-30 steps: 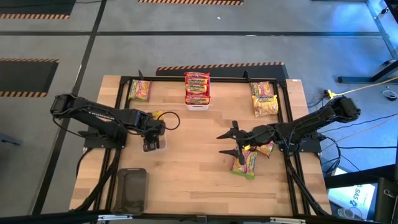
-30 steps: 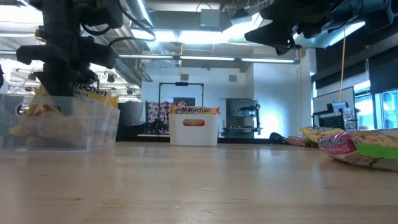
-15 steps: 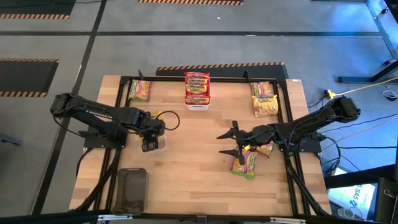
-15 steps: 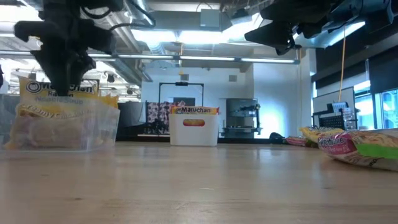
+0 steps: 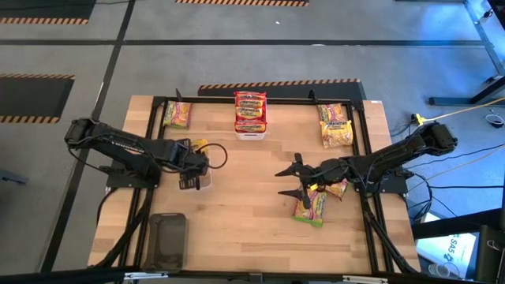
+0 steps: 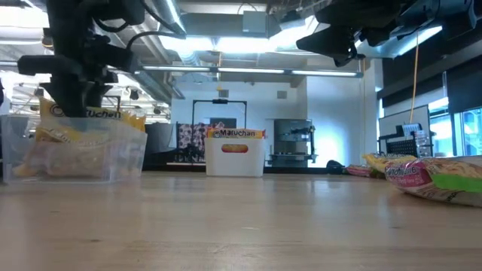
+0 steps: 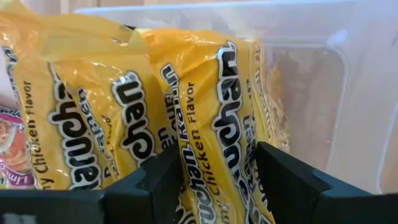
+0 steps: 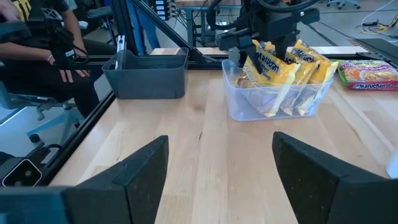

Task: Sort Maruchan noodles
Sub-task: Put the yellow noodle pack into the transparent bin

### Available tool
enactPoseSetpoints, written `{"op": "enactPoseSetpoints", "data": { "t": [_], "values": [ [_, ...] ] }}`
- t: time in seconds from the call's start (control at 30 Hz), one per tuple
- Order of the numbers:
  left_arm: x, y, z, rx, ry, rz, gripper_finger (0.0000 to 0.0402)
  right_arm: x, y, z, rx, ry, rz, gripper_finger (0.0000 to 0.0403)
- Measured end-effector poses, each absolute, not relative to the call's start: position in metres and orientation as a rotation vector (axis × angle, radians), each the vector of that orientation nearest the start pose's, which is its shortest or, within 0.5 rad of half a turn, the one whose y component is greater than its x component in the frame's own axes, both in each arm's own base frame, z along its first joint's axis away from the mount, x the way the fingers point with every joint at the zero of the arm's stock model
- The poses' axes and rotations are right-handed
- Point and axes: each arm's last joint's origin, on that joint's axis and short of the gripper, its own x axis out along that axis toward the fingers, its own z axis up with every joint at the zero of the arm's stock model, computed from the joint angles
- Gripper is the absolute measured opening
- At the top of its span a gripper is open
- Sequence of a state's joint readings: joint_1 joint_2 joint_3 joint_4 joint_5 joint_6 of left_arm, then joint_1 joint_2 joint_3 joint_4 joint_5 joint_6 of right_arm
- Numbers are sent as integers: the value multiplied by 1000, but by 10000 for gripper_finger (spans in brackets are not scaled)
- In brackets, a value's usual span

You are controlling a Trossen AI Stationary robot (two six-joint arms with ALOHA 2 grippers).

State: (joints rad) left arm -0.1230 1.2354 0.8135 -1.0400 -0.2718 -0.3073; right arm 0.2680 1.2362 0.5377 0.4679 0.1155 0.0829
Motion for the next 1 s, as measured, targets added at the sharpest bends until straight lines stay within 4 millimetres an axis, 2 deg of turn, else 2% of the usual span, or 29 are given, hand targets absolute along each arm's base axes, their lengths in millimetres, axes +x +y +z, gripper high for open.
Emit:
{"op": "enactPoseSetpoints", "data": {
  "t": [0.13, 0.47, 0.53, 0.67, 0.77, 0.87, 1.0],
  "values": [
    [193, -16, 216, 27, 1386, 338, 195, 245, 64, 219, 37, 233, 142, 266],
    [201, -19, 259, -8, 1311, 348, 195, 245, 63, 219, 35, 231, 125, 266],
    [212, -22, 267, -66, 1190, 337, 195, 245, 63, 219, 52, 230, 92, 266],
    [245, -46, 278, -167, 781, 183, 195, 244, 59, 221, 65, 224, -16, 266],
    [267, -68, 271, -170, 535, 59, 195, 243, 51, 222, 20, 294, -198, 260],
    [283, -84, 257, -163, 392, 4, 195, 244, 35, 233, 7, 425, -390, 242],
    [303, -98, 227, -123, 379, -21, 195, 237, 0, 245, 11, 661, -639, 204]
  ]
}}
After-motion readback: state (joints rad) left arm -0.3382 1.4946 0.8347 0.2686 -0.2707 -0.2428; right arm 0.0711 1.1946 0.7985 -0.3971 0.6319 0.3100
